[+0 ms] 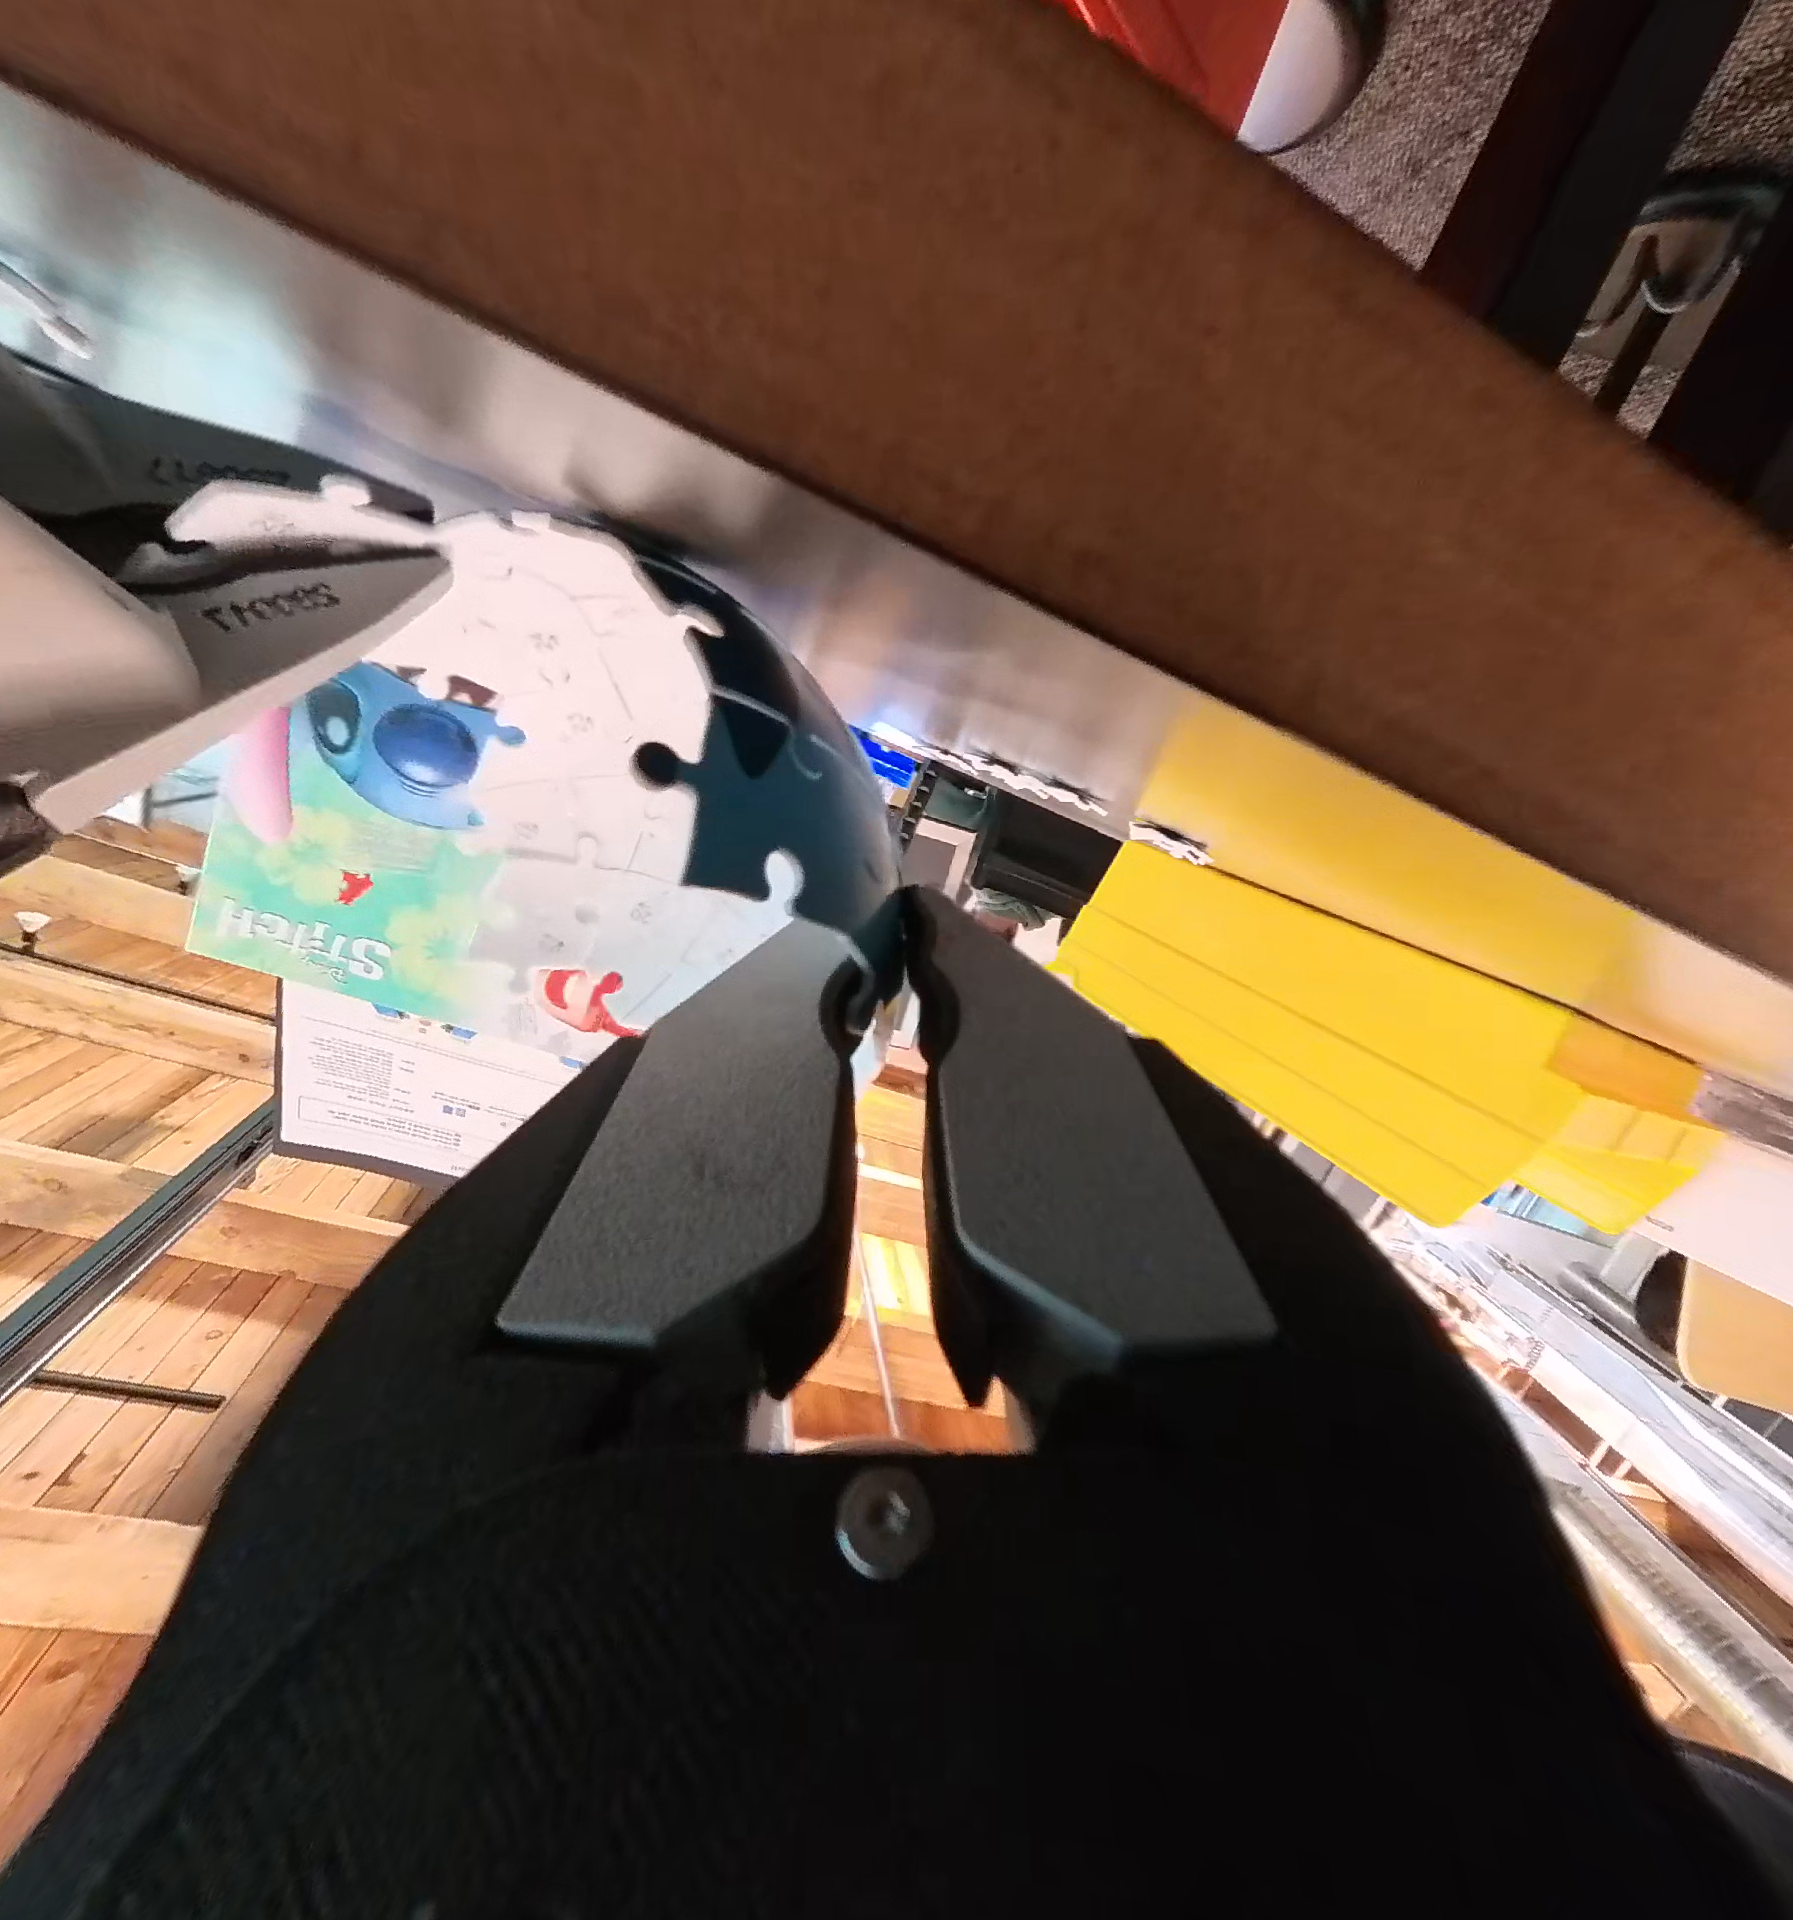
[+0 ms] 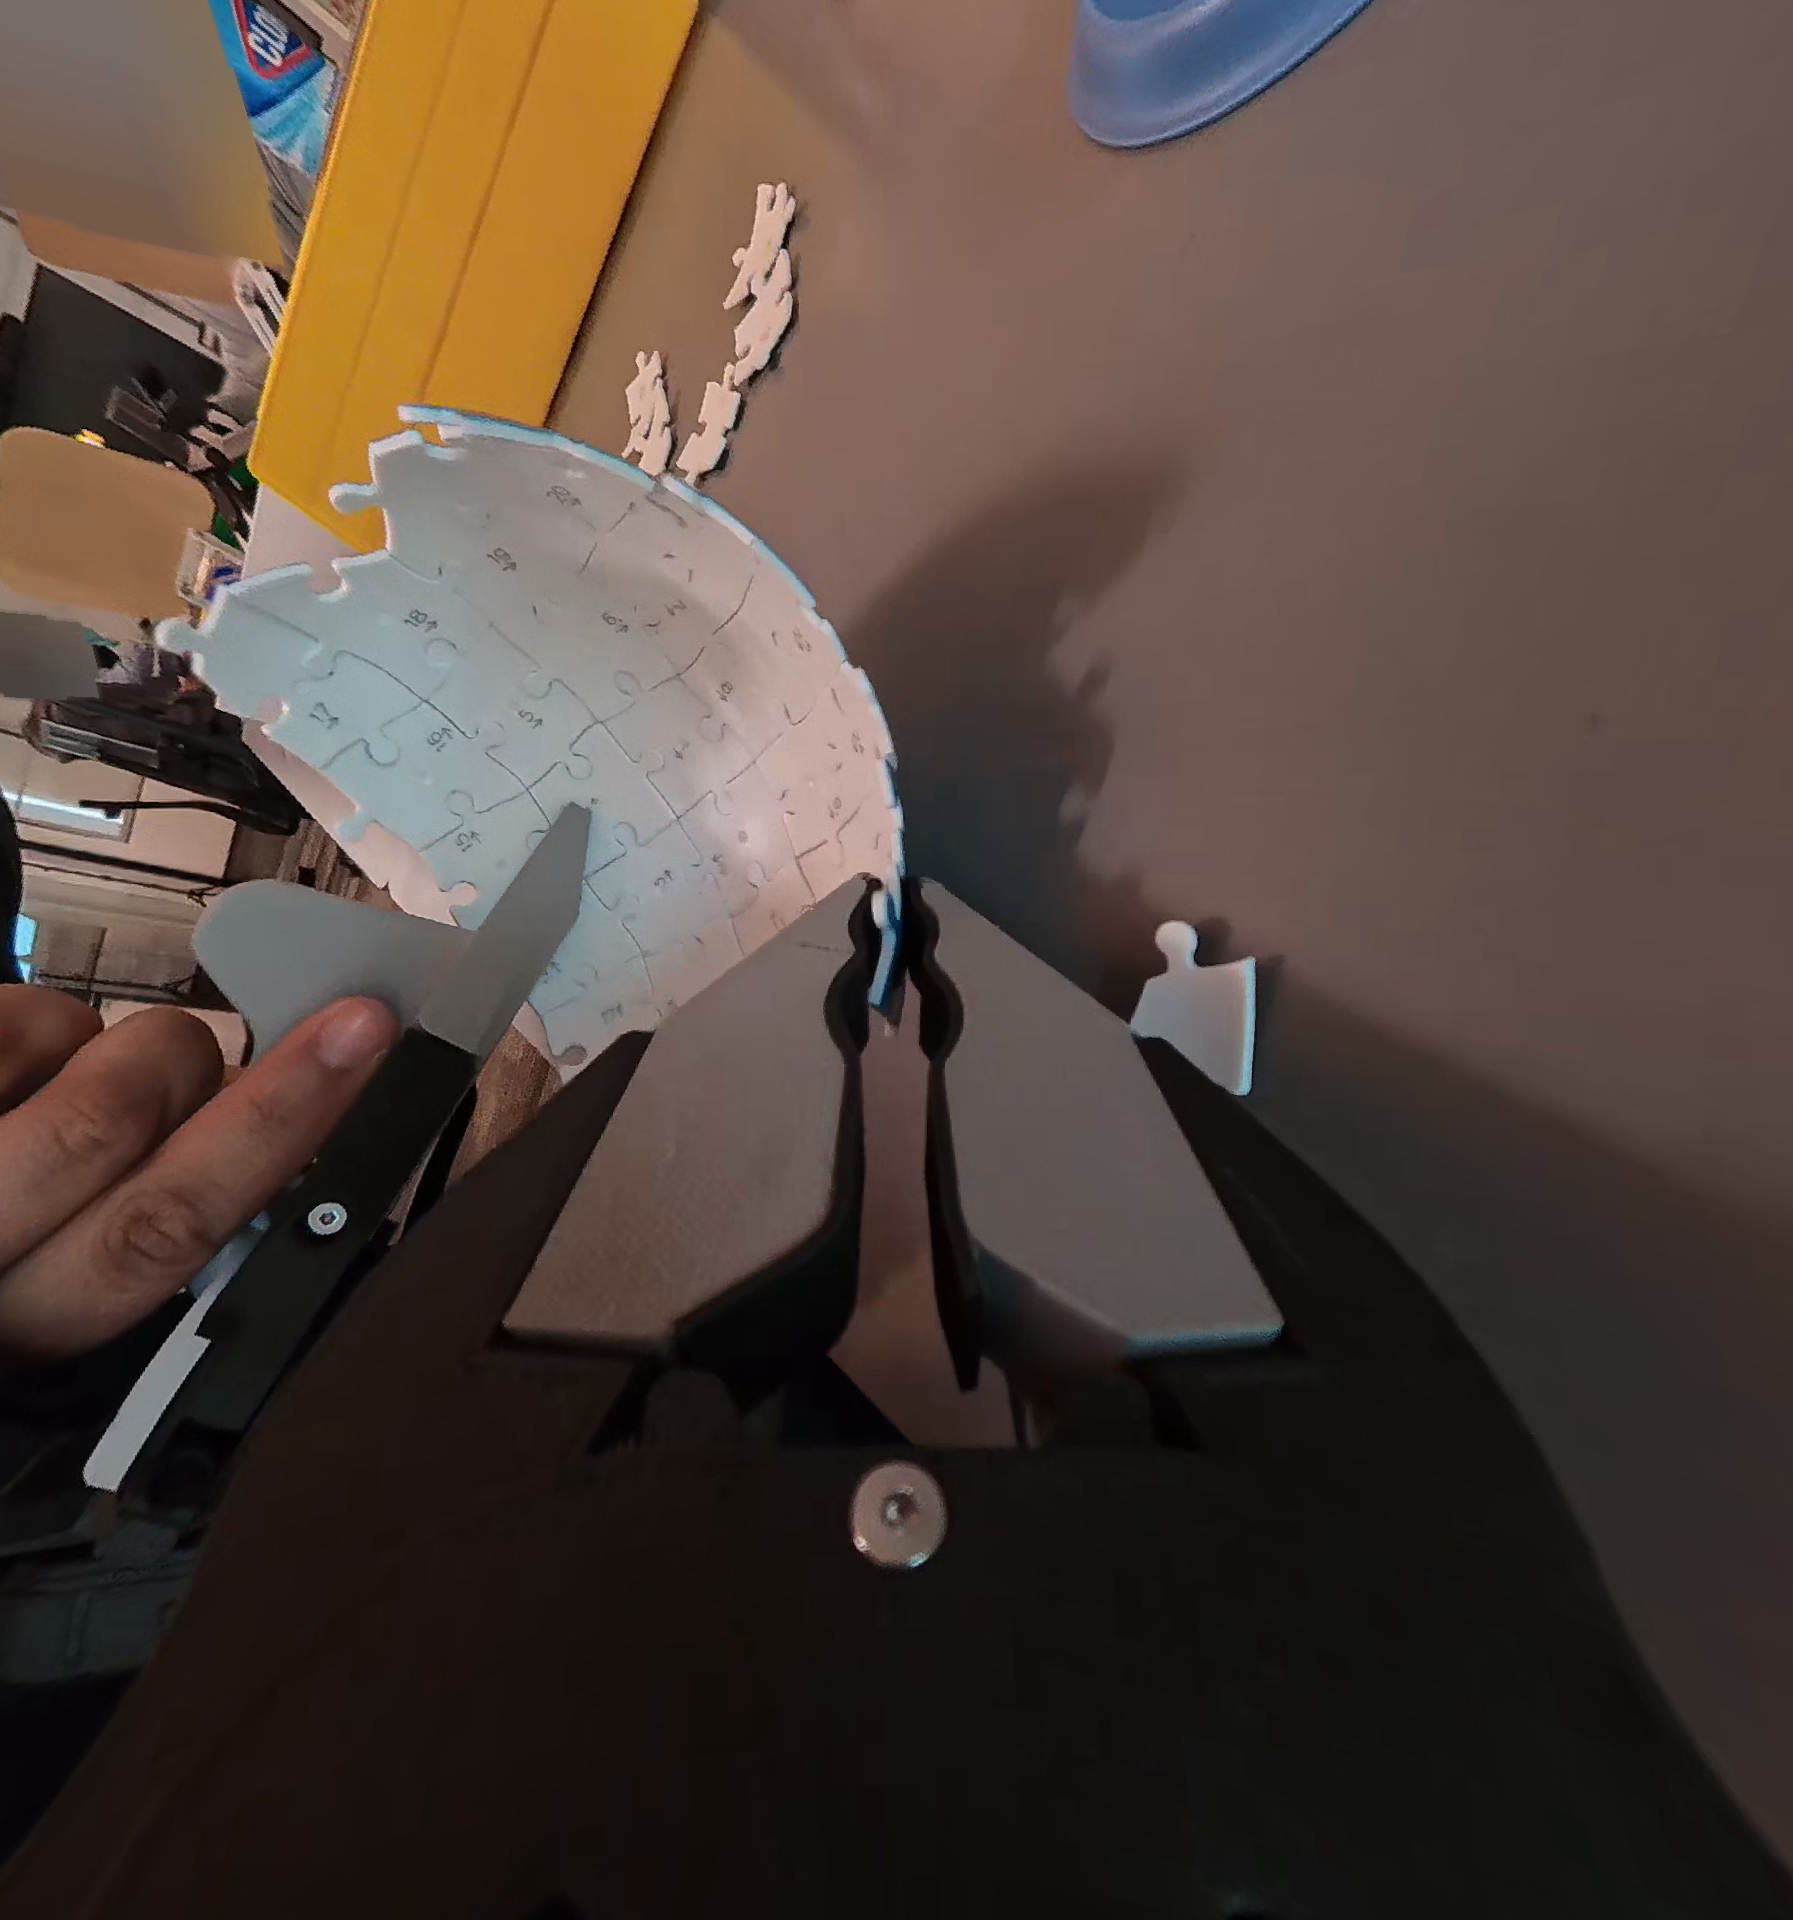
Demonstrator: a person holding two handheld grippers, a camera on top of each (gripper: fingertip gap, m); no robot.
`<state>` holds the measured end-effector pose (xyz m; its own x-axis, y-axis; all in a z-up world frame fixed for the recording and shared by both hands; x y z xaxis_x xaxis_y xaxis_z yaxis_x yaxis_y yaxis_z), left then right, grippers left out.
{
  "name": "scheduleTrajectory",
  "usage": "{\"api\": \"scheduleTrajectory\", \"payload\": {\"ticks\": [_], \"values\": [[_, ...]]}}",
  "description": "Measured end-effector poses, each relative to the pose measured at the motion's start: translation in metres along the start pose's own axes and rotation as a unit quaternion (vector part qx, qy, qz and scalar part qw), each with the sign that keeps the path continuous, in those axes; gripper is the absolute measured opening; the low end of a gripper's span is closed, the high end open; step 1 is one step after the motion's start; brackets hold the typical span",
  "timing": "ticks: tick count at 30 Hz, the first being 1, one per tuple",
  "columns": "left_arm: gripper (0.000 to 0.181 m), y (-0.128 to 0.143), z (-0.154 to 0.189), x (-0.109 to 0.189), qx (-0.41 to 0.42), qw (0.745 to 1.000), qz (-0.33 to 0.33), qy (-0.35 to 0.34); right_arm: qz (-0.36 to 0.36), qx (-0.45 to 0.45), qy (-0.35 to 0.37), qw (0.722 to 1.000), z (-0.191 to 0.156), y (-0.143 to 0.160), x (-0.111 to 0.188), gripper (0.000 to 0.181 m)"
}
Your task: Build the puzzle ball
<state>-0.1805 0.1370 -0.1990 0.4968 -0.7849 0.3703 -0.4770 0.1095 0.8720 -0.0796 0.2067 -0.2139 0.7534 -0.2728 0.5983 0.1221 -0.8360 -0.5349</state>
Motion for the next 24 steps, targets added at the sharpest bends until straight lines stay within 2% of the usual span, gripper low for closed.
{"api": "scheduleTrajectory", "payload": {"ticks": [4, 8, 16, 21, 24], "values": [[0.002, -0.004, 0.003, 0.0, 0.0, 1.0, 0.01, 0.01, 0.009, 0.009, -0.001, 1.0, -0.003, -0.002, 0.004, 0.032], [0.002, -0.002, 0.002, -0.002, 0.004, 1.0, 0.012, 0.01, 0.029, 0.04, 0.027, 0.998, -0.001, -0.007, 0.02, 0.04], [0.001, 0.007, 0.003, -0.014, 0.01, 1.0, 0.005, 0.019, 0.103, 0.11, 0.019, 0.988, -0.011, -0.017, 0.066, 0.045], [0.003, 0.007, 0.004, -0.022, 0.024, 0.999, 0.009, 0.02, 0.093, 0.132, 0.052, 0.986, -0.002, -0.014, 0.054, 0.046], [0.016, 0.009, 0.002, -0.024, 0.048, 0.998, 0.021, 0.025, 0.106, 0.119, 0.04, 0.986, 0.001, -0.017, 0.047, 0.045]]}}
Point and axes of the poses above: each gripper's, where its closed fingertips meet, x back along the fingers, y out of its underside, z = x × y across the jaws, the point moved 5 cm from there along x, back along the fingers, and after that the axes turned 10 degrees about y, right-handed, at the moved point
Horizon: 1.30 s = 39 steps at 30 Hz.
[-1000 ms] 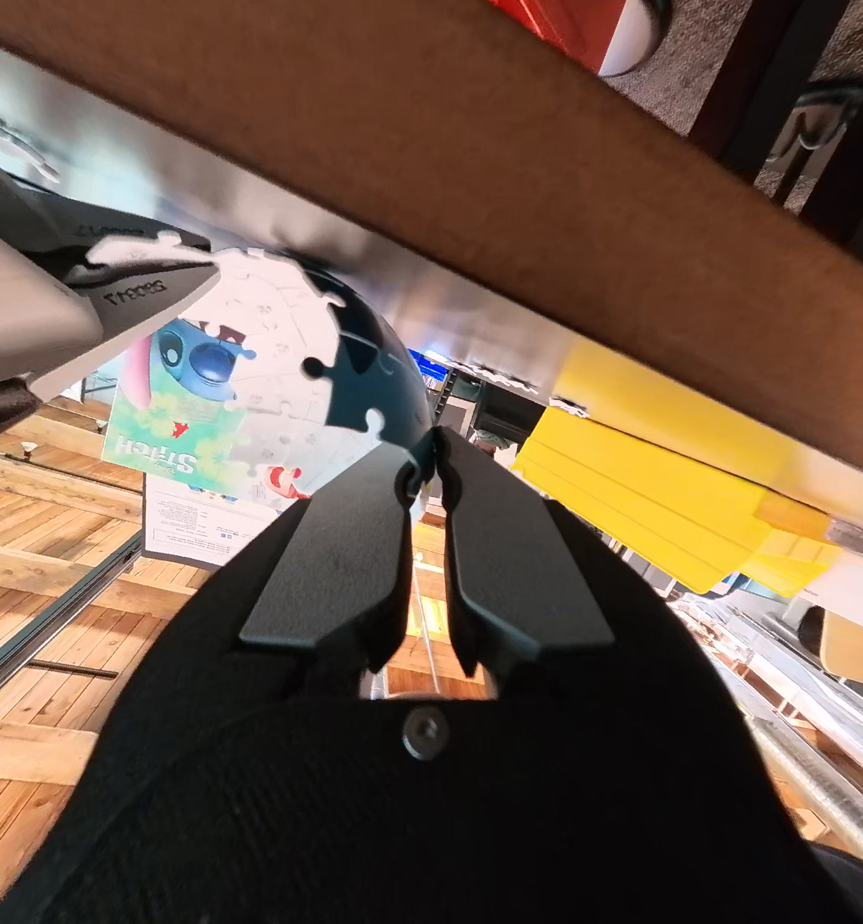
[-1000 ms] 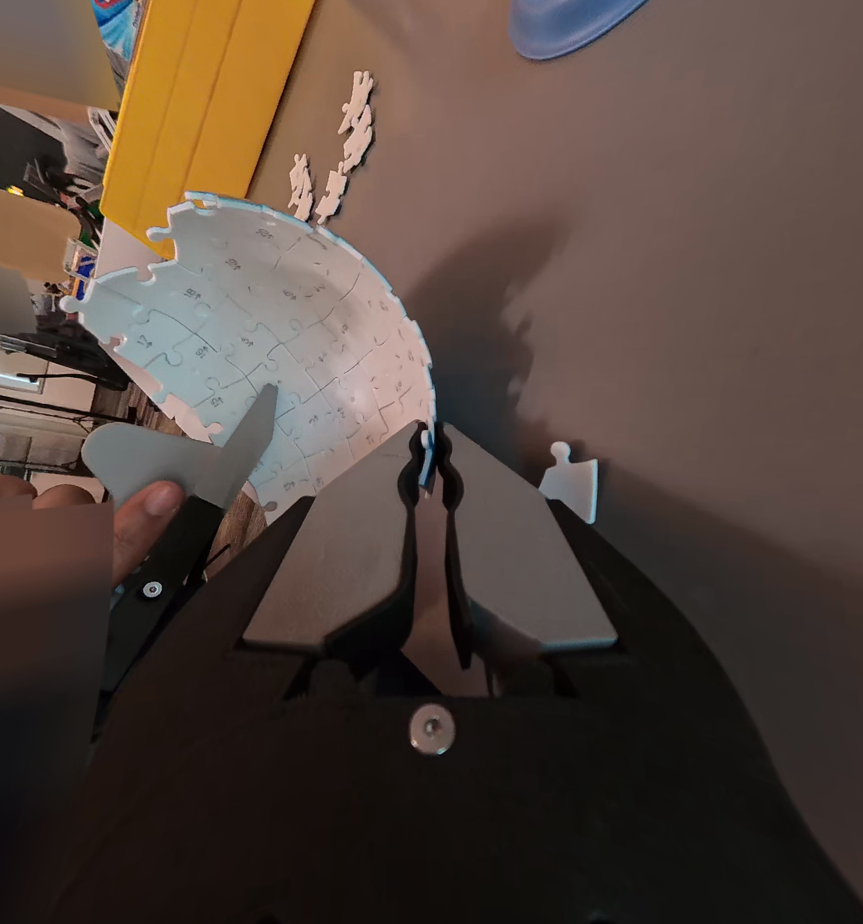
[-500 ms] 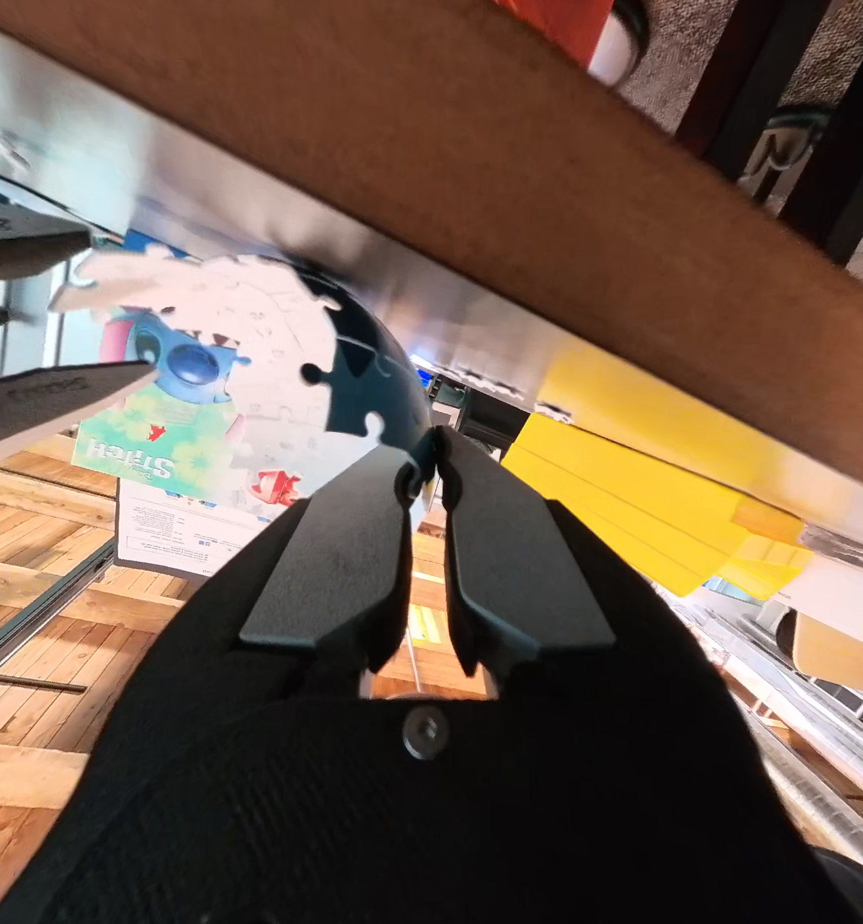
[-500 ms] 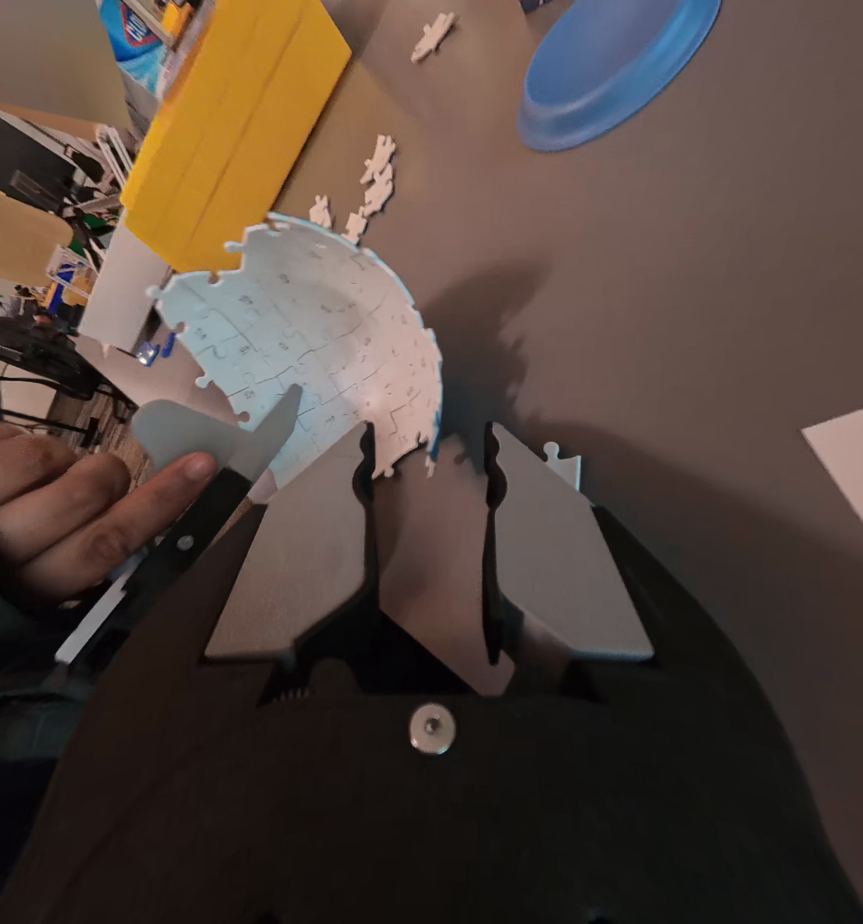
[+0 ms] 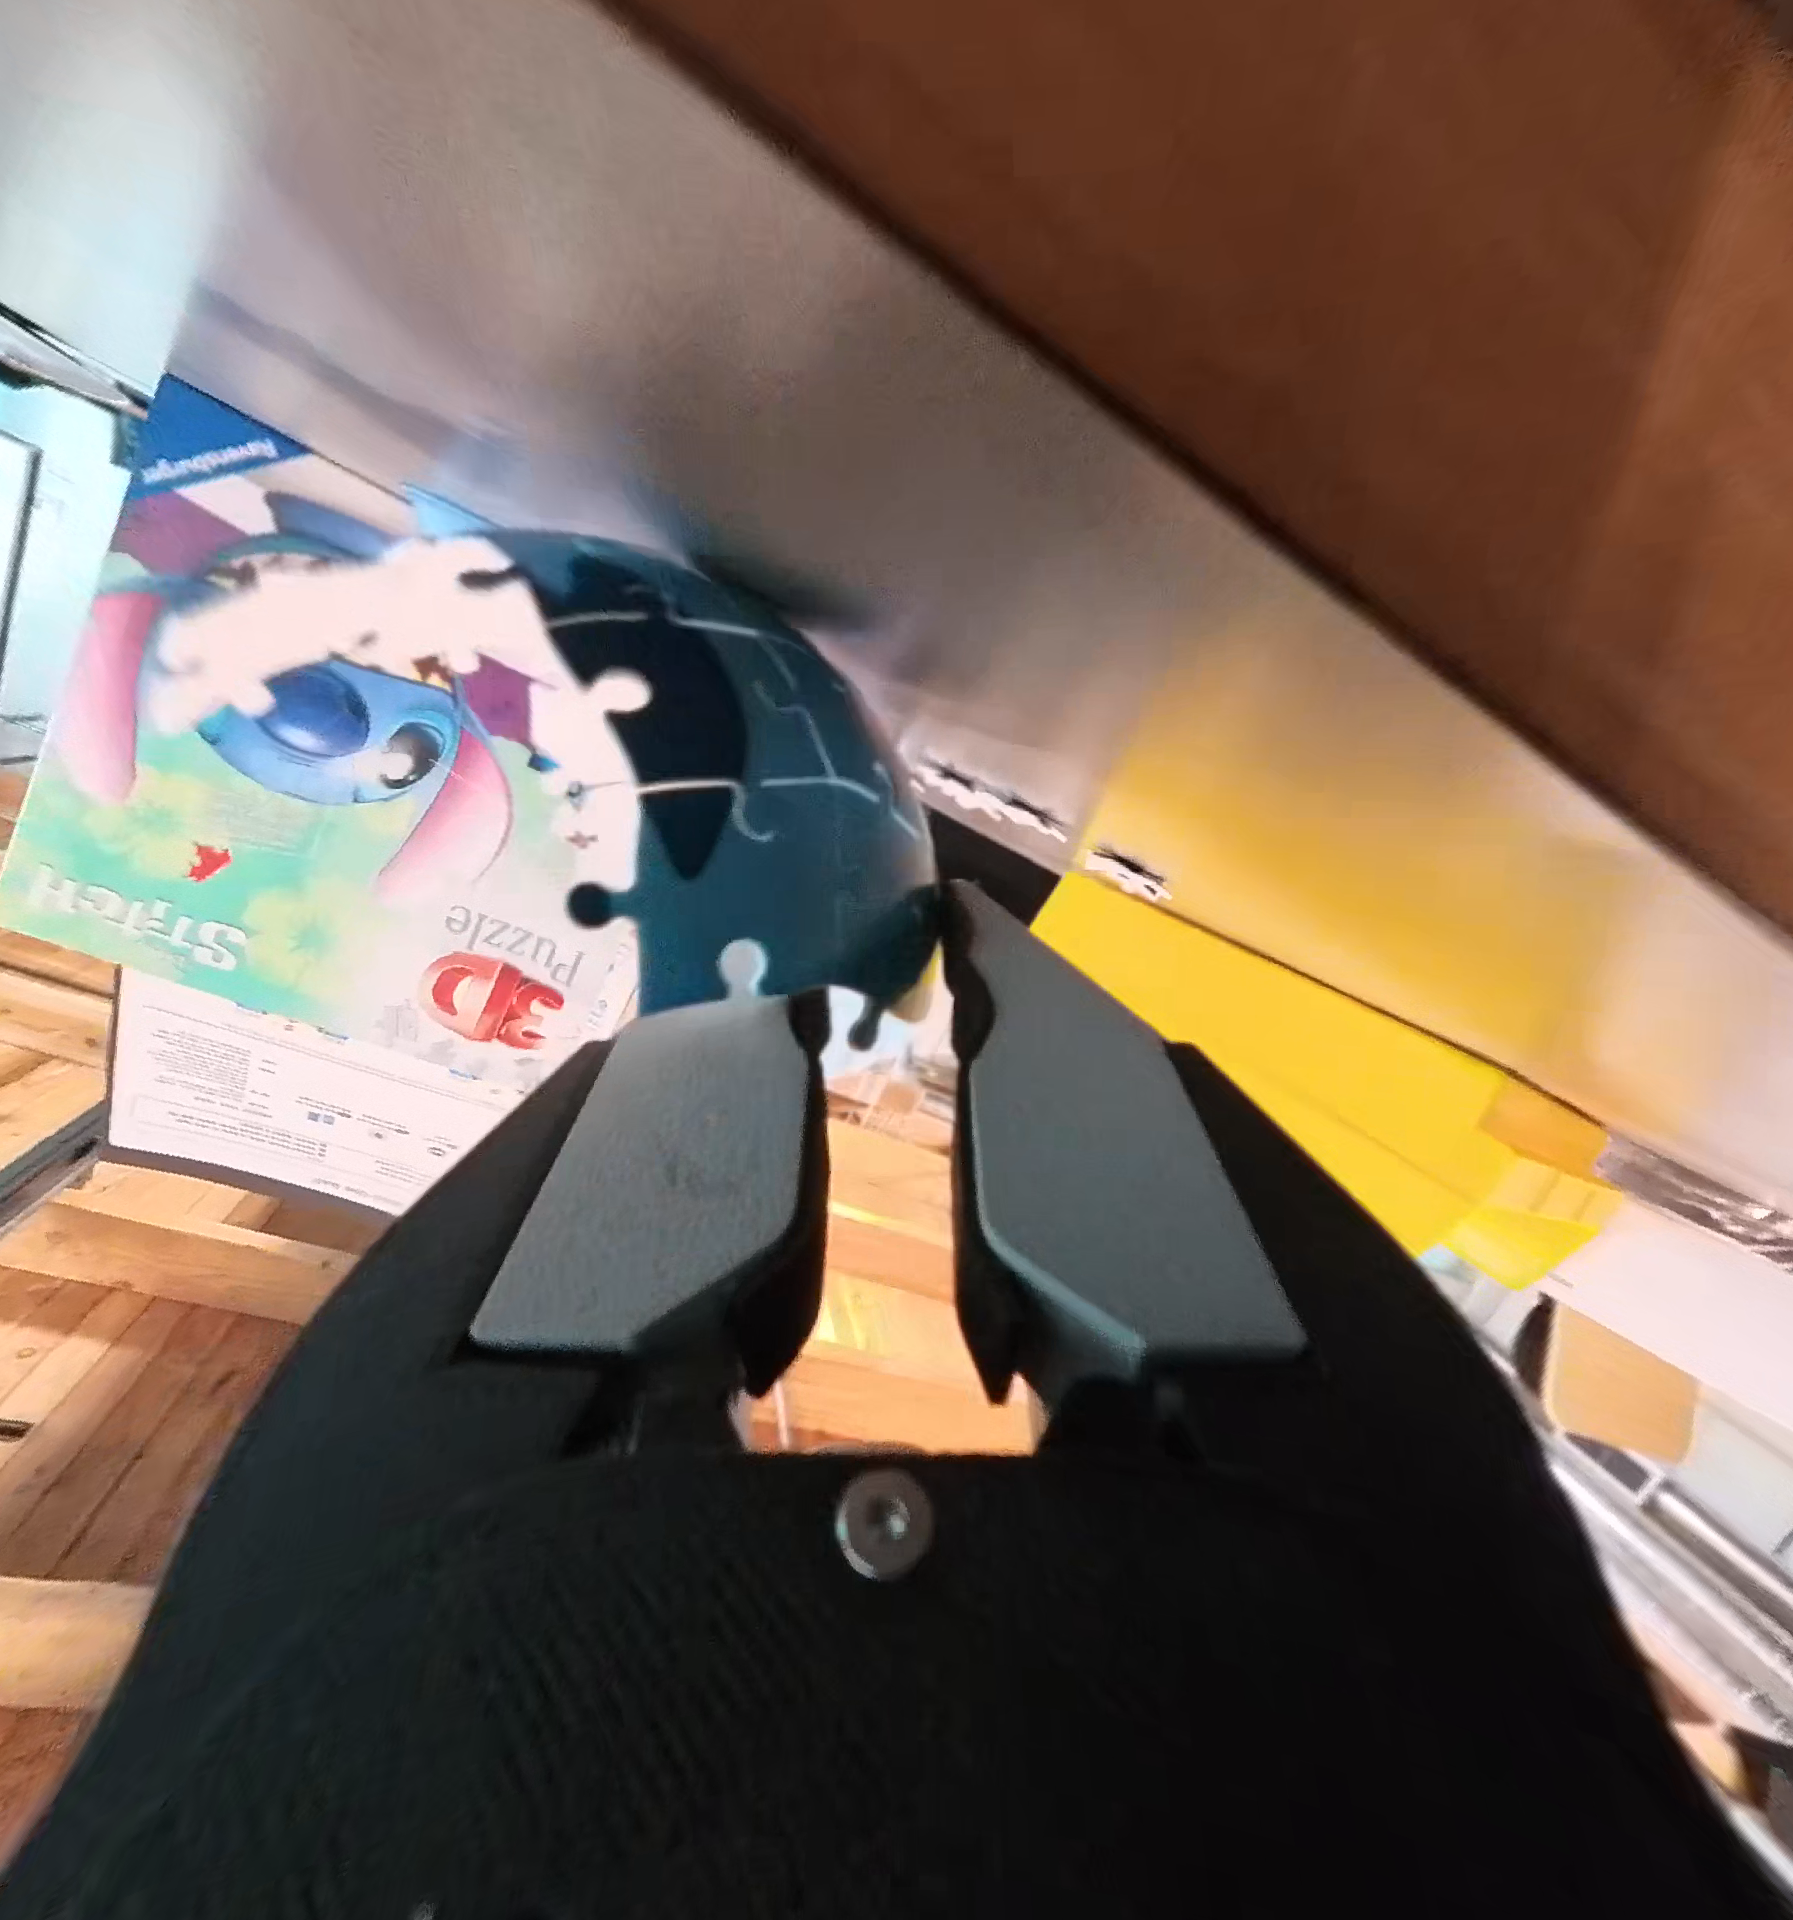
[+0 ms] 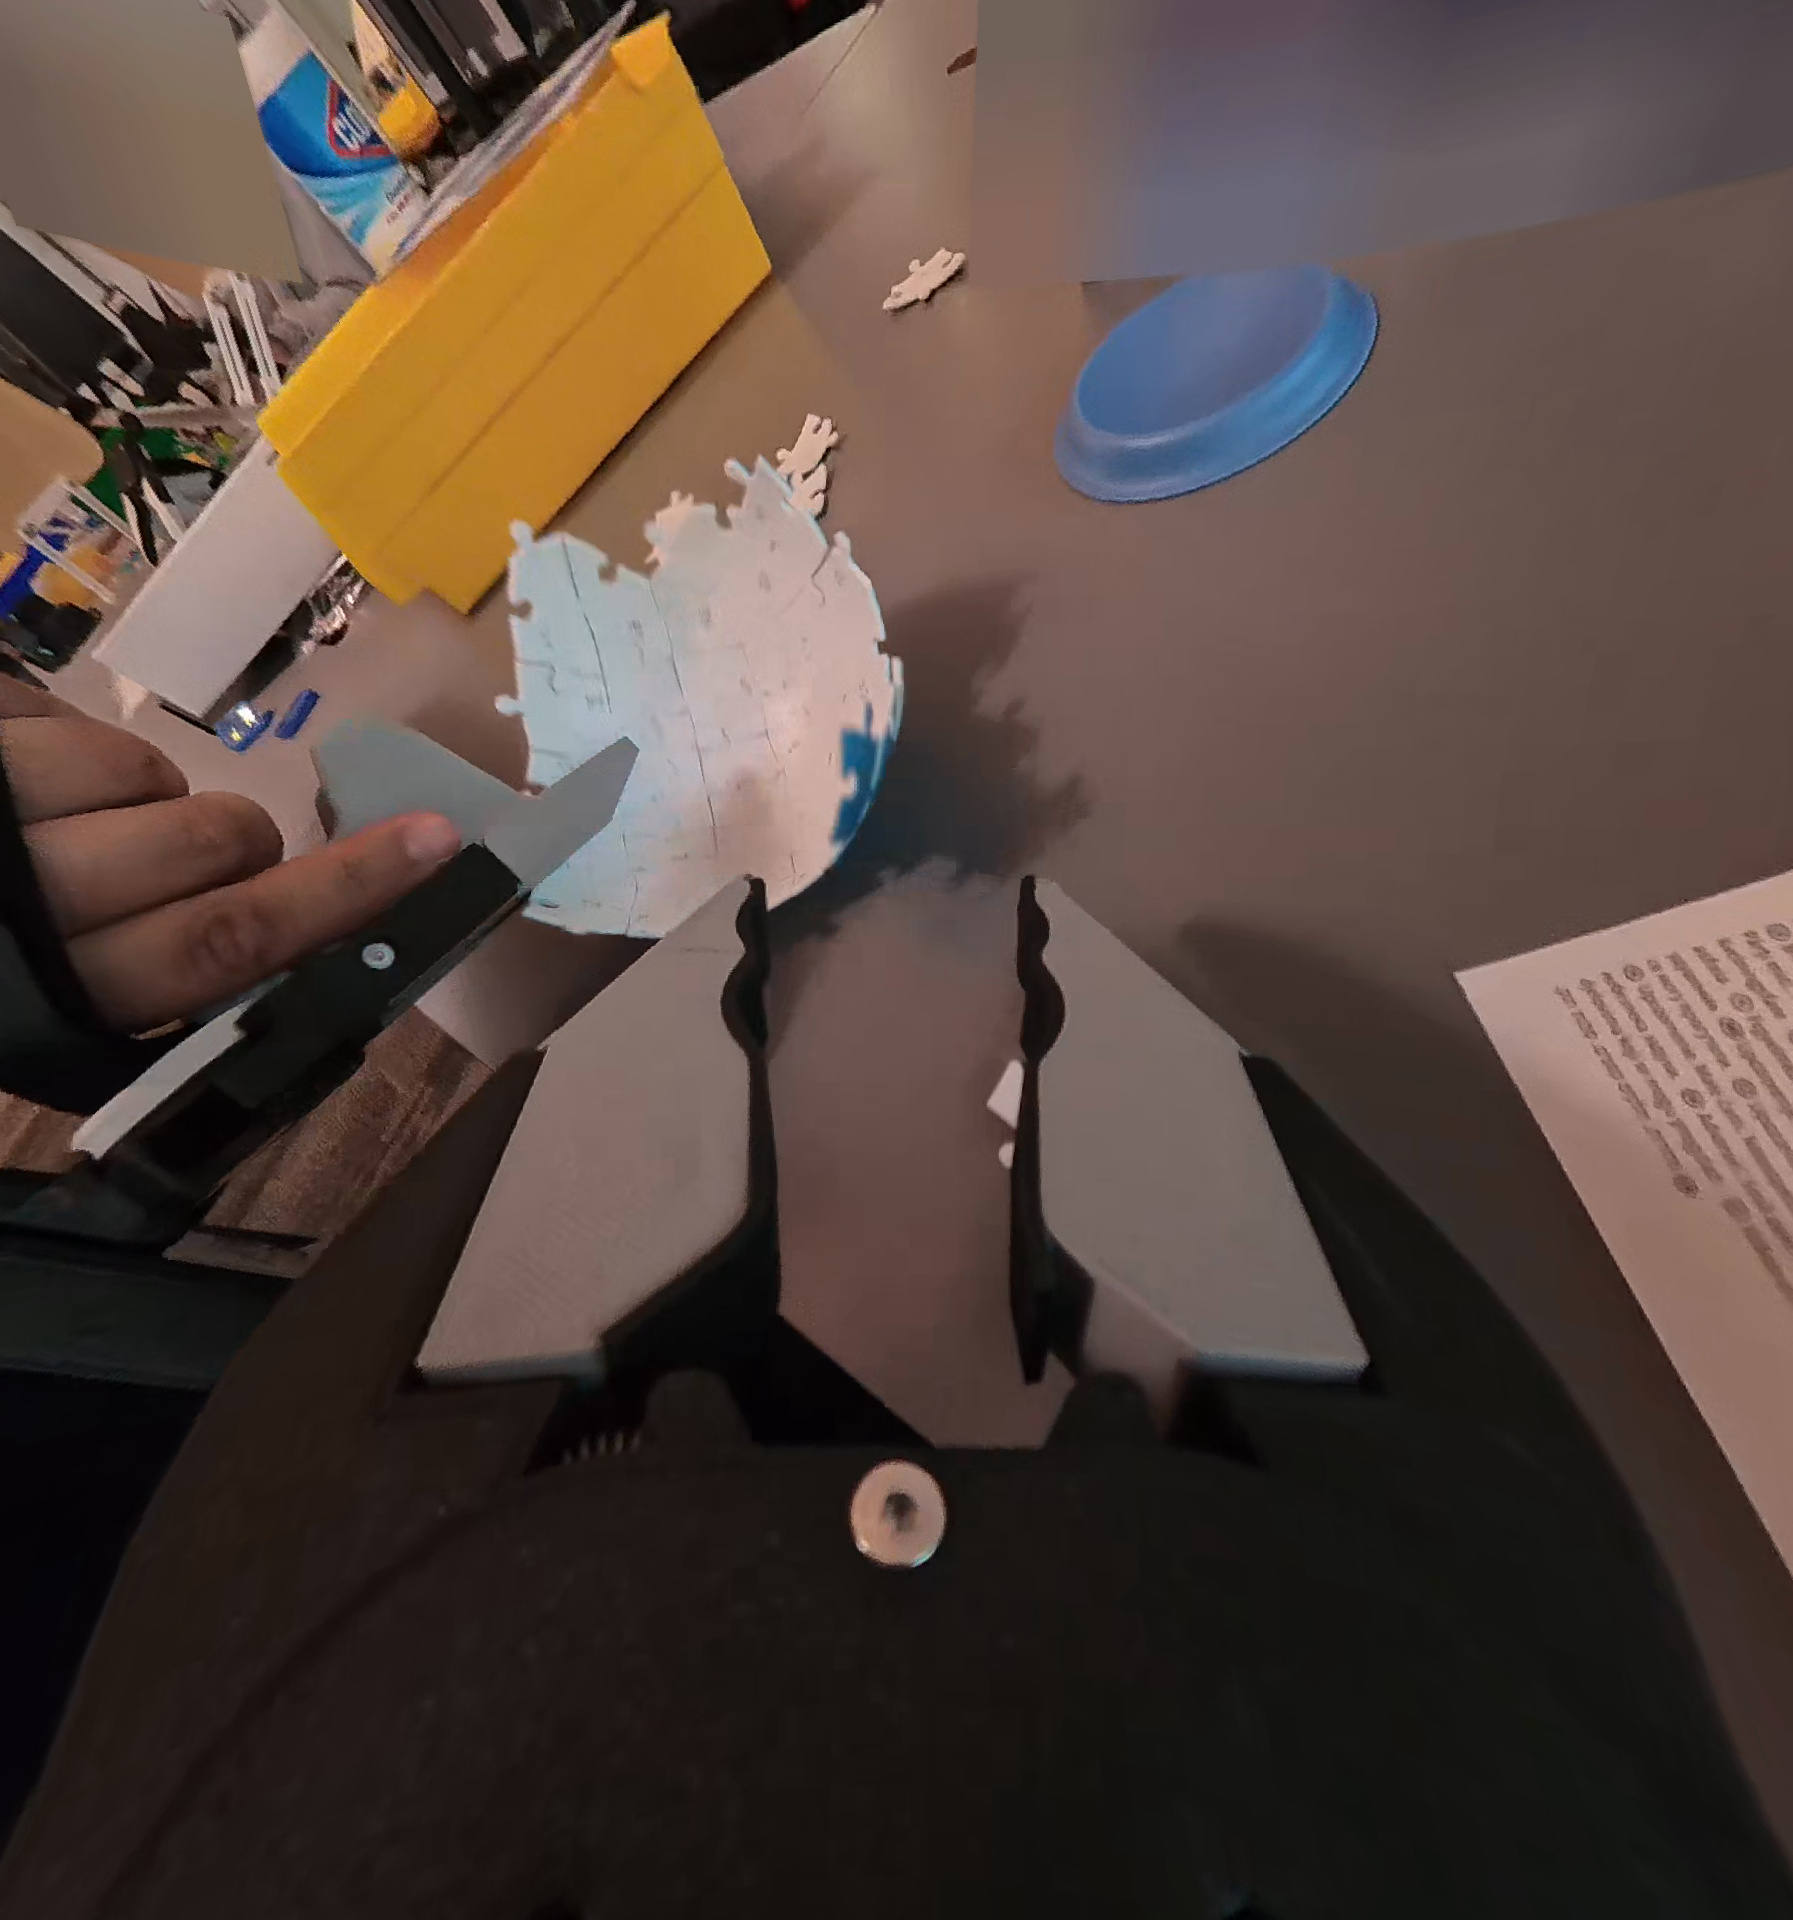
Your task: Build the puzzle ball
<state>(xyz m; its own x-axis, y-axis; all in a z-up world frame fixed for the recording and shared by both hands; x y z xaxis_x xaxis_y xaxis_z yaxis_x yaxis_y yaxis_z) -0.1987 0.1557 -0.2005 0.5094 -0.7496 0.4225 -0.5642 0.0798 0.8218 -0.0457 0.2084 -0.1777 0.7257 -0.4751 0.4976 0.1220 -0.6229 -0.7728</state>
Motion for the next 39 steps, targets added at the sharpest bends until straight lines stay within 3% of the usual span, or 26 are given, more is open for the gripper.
{"api": "scheduleTrajectory", "payload": {"ticks": [6, 13, 22, 27, 30, 34, 36, 39], "values": [[0.025, 0.001, -0.006, 0.007, 0.05, 0.998, 0.048, -0.003, 0.018, -0.012, -0.002, 1.0, 0.007, 0.002, -0.002, 0.044], [0.026, -0.001, -0.002, 0.006, 0.083, 0.995, 0.056, -0.001, 0.041, -0.015, 0.006, 0.999, 0.016, 0.01, 0.003, 0.045], [0.05, 0.008, 0.006, 0.025, 0.155, 0.984, 0.082, -0.017, 0.119, 0.026, 0.037, 0.992, 0.026, 0.009, 0.015, 0.047], [0.051, 0.02, 0.02, 0.044, 0.224, 0.967, 0.117, -0.015, 0.183, 0.031, 0.039, 0.982, 0.031, 0.002, 0.026, 0.048], [0.052, 0.025, 0.037, 0.068, 0.288, 0.934, 0.212, 0.007, 0.206, 0.027, 0.031, 0.978, 0.031, -0.002, 0.029, 0.051], [0.052, 0.039, 0.071, 0.095, 0.404, 0.841, 0.354, 0.065, 0.205, 0.04, 0.035, 0.977, 0.029, -0.012, 0.028, 0.053], [0.051, 0.051, 0.09, 0.088, 0.458, 0.797, 0.384, 0.09, 0.209, 0.046, 0.043, 0.976, 0.031, -0.021, 0.027, 0.053], [0.05, 0.066, 0.118, 0.055, 0.534, 0.725, 0.416, 0.123, 0.199, 0.035, 0.03, 0.979, 0.034, -0.032, 0.023, 0.055]]}}
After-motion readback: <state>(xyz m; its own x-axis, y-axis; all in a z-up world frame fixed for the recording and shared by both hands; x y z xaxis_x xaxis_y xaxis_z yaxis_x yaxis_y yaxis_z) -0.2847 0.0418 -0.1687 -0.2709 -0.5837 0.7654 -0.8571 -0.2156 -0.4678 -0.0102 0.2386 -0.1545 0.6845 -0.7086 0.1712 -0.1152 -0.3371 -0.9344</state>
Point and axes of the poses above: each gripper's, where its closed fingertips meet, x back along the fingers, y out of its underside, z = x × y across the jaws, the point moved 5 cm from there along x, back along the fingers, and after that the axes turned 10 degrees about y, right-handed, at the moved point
